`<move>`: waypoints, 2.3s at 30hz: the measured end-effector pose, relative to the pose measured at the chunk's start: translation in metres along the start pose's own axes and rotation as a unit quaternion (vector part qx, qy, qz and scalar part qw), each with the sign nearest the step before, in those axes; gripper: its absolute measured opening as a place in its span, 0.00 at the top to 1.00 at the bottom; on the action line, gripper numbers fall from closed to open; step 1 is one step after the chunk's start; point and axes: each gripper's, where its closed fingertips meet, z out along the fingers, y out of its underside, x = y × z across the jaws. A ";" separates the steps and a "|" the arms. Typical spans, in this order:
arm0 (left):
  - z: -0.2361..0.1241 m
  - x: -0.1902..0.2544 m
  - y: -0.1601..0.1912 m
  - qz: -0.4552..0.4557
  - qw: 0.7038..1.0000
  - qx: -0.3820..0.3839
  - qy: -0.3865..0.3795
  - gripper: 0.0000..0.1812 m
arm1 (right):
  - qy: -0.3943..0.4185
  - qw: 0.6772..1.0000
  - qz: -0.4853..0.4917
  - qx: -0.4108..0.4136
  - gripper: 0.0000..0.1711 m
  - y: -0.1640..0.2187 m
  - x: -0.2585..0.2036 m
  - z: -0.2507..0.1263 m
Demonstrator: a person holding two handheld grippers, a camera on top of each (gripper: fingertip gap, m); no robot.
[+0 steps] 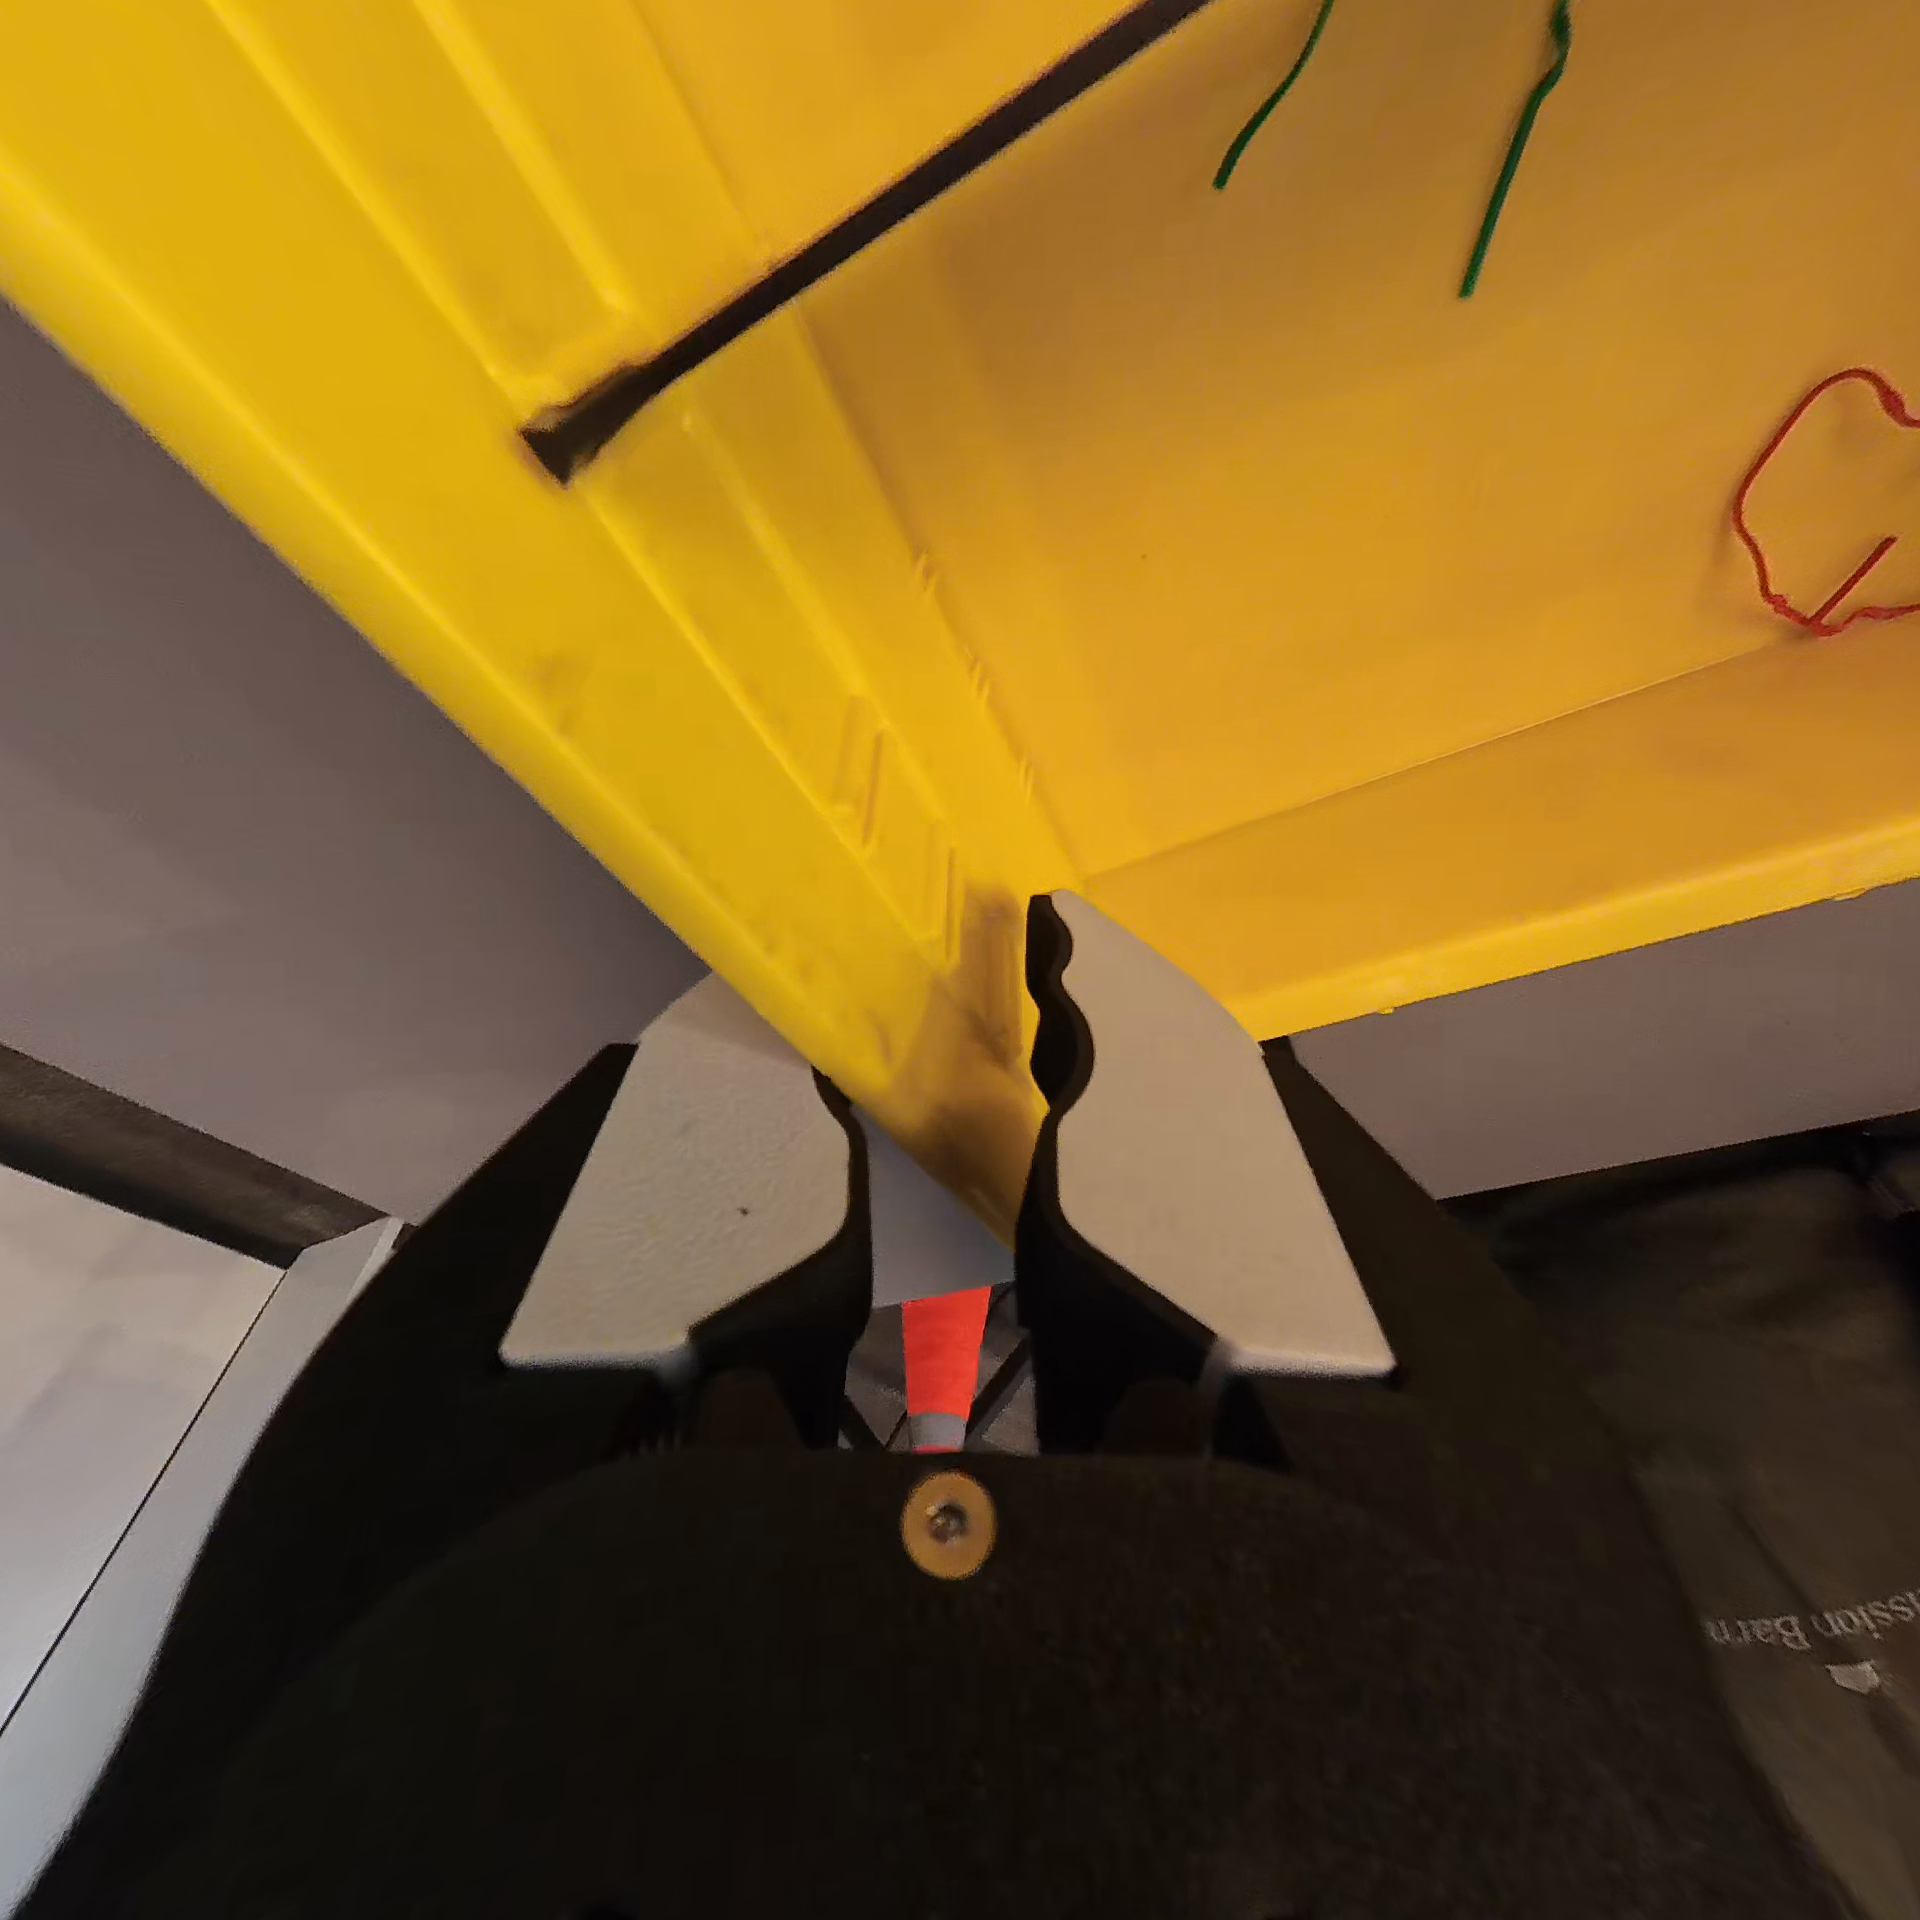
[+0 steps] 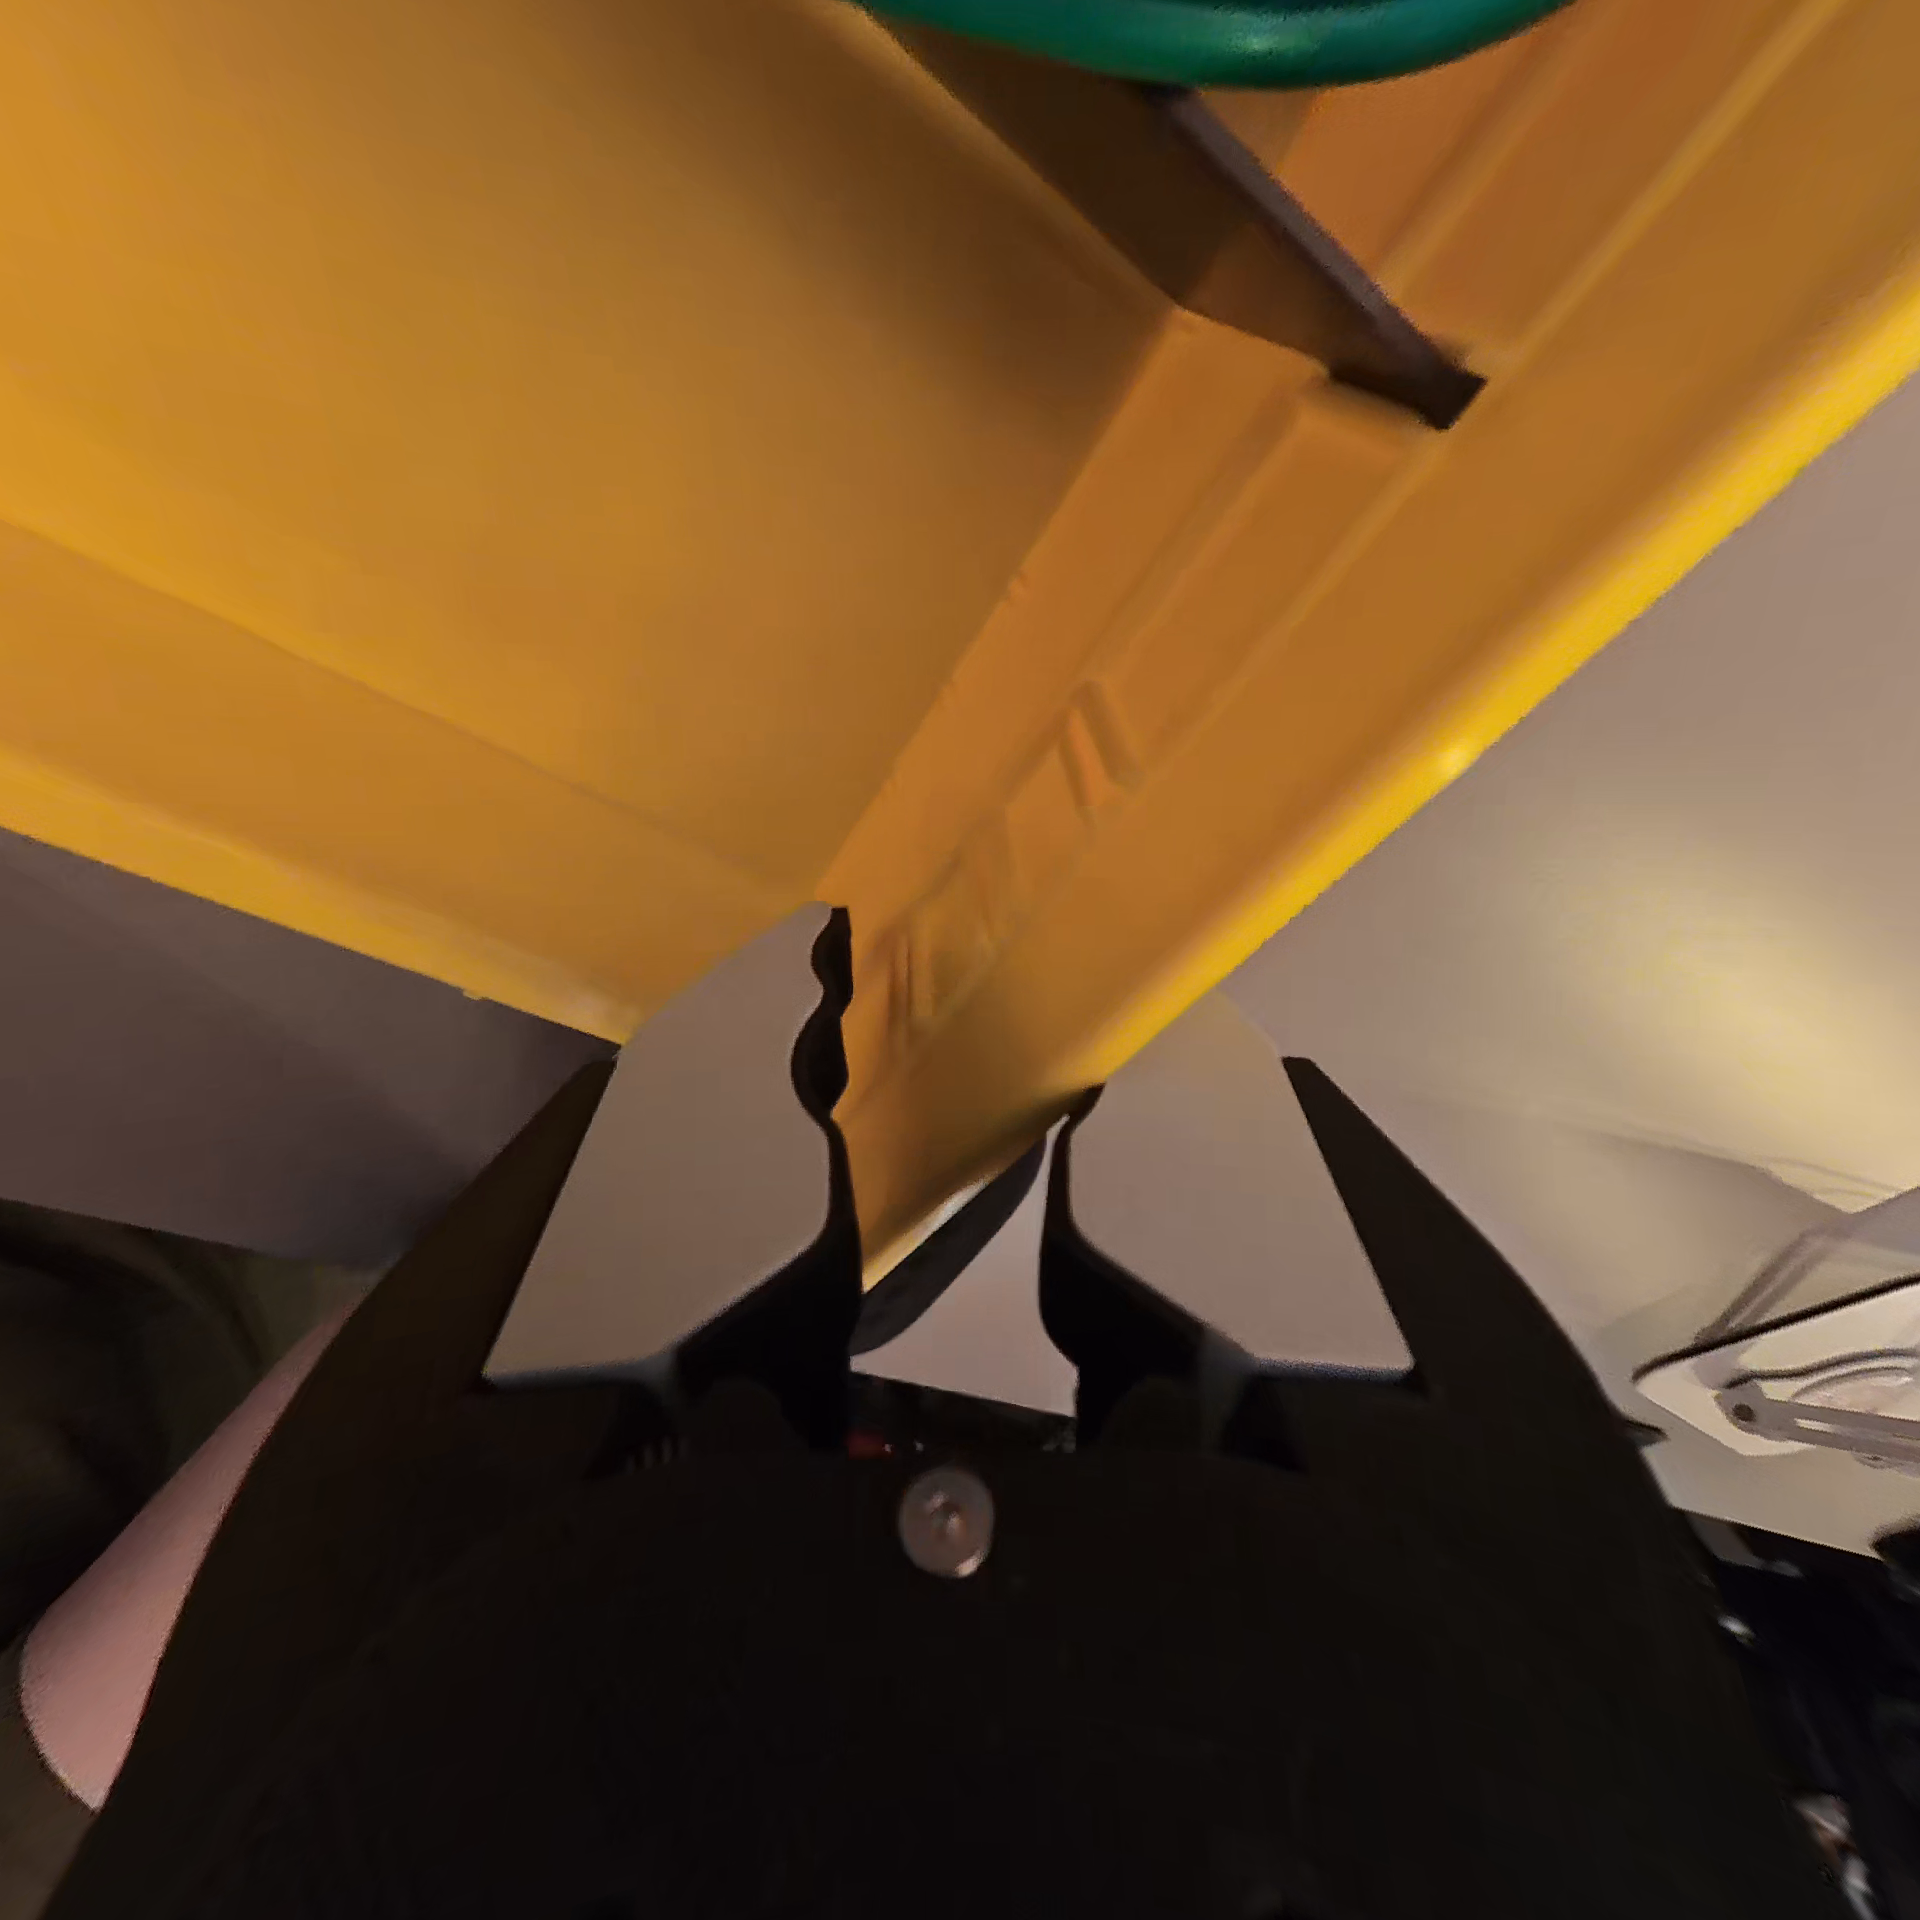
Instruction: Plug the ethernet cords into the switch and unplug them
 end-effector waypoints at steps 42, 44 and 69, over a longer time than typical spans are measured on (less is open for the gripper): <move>-0.224 0.001 0.011 0.076 0.796 0.576 -0.171 0.80 | 0.020 0.932 -0.144 0.332 0.82 -0.141 -0.225 -0.103; -0.231 0.009 0.014 0.095 0.772 0.599 -0.188 0.81 | 0.020 0.943 -0.104 0.317 0.82 -0.157 -0.216 -0.096; -0.227 -0.005 0.038 0.099 0.766 0.617 -0.149 0.81 | -0.068 0.992 0.044 0.093 0.90 -0.189 -0.225 -0.008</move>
